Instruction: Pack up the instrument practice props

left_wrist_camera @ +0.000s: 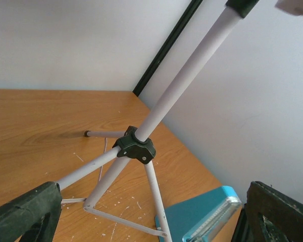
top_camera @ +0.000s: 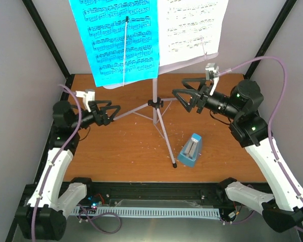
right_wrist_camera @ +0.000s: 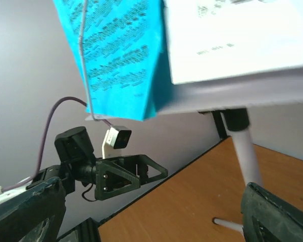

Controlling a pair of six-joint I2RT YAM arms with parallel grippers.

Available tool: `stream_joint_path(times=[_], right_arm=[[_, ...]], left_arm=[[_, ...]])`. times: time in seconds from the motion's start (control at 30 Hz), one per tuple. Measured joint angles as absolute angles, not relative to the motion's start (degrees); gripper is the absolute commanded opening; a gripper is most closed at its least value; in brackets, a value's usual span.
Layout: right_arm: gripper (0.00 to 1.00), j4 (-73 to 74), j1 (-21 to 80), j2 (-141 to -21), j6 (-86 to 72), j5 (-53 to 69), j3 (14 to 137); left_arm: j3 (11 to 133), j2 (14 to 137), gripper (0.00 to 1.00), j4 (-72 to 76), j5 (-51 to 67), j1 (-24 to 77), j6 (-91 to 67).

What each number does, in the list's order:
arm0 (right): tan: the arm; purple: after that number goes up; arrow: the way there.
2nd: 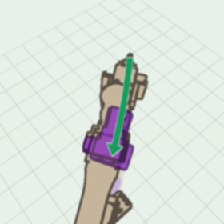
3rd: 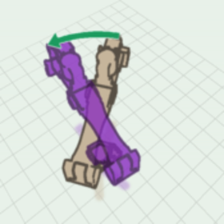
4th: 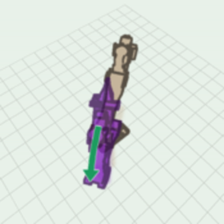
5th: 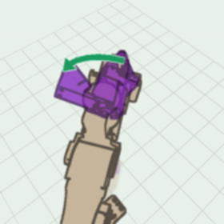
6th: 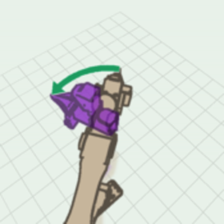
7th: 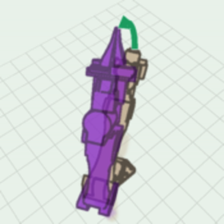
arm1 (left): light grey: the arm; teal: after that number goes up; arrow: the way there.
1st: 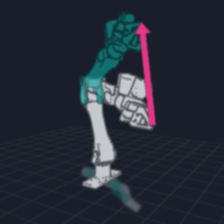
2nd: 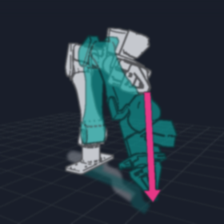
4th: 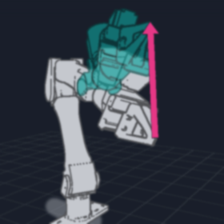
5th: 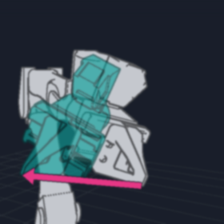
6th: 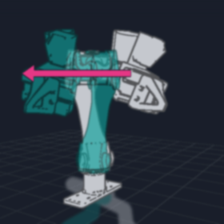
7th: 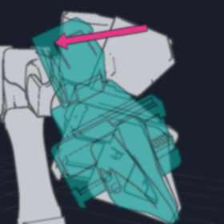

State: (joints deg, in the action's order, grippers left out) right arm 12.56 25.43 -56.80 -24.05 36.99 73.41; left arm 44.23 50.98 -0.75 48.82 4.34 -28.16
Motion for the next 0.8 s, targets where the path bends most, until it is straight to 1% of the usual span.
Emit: stream_joint_path(times=[0.1,0.2,0.3,0.4,0.43,0.53,0.6,0.73,0.8], right_arm=[[0.88,12.73,27.92,-60.18,-24.18,37.21,78.11],[0.85,12.64,29.93,-63.68,-24.4,37.28,82.65],[0.82,12.8,31.99,-67.35,-24.53,36.86,87.18],[0.75,13.21,32.82,-69.93,-24.6,36.25,90.48],[0.74,13.41,32.86,-70.87,-24.75,35.92,91.81],[0.71,14.24,32.88,-73.73,-24.84,34.83,96.18],[0.7,14.74,32.91,-75.42,-24.73,33.95,98.7],[0.68,15.4,32.91,-77.54,-24.6,32.53,101.01],[0.64,15.64,32.95,-78.35,-24.69,32.34,101.27]], left_arm=[[45.43,49.91,1.0,-1.52,55.7,-1.17,-28.36],[48.56,49.54,0.99,-3.07,58.74,-3.38,-28.29],[53.43,48.71,0.98,-6.35,57.08,-3.75,-27.29],[58.87,46.41,0.97,-9.98,50.78,-3.86,-25.96],[60.6,45.63,0.95,-10.81,48.66,-3.86,-25.71],[65.87,44.4,0.84,-13.08,44.21,-3.86,-25.32],[70.59,44.53,0.78,-15.2,42.09,-3.86,-24.93],[80.75,46.65,0.73,-18.0,41.78,-3.86,-24.53],[83.55,47.18,0.68,-17.76,44.03,-3.86,-25.1]])
